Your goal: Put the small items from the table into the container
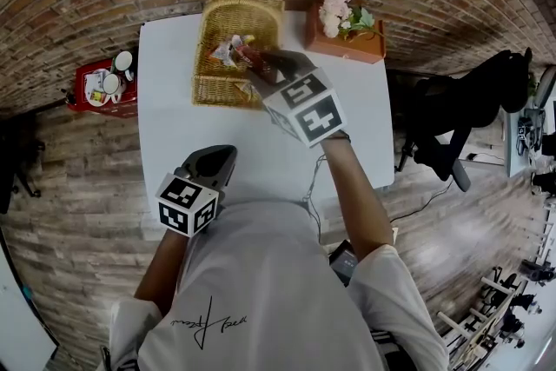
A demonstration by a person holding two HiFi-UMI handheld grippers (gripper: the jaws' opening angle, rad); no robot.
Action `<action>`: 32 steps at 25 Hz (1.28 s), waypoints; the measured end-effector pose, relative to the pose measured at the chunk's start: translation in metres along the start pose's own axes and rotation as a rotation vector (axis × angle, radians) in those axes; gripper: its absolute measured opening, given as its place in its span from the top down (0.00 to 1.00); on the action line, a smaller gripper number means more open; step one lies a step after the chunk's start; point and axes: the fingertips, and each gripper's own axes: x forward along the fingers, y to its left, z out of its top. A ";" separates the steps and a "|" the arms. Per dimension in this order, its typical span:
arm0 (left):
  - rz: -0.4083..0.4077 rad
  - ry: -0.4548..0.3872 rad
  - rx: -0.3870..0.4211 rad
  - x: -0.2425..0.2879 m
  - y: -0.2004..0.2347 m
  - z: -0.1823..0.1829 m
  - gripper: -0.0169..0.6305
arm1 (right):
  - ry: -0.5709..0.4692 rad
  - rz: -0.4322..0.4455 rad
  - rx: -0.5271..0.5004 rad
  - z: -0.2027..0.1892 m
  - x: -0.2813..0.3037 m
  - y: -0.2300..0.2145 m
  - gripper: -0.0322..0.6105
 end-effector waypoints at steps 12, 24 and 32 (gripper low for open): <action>-0.010 -0.006 -0.003 -0.001 -0.002 0.002 0.96 | -0.065 -0.025 0.046 0.000 -0.017 -0.002 0.77; -0.007 -0.025 0.006 -0.004 -0.008 0.007 0.96 | -0.104 -0.035 0.081 -0.009 -0.040 0.010 0.82; -0.021 -0.060 0.005 -0.012 -0.018 0.019 0.96 | -0.089 -0.010 0.086 -0.026 -0.055 0.028 0.84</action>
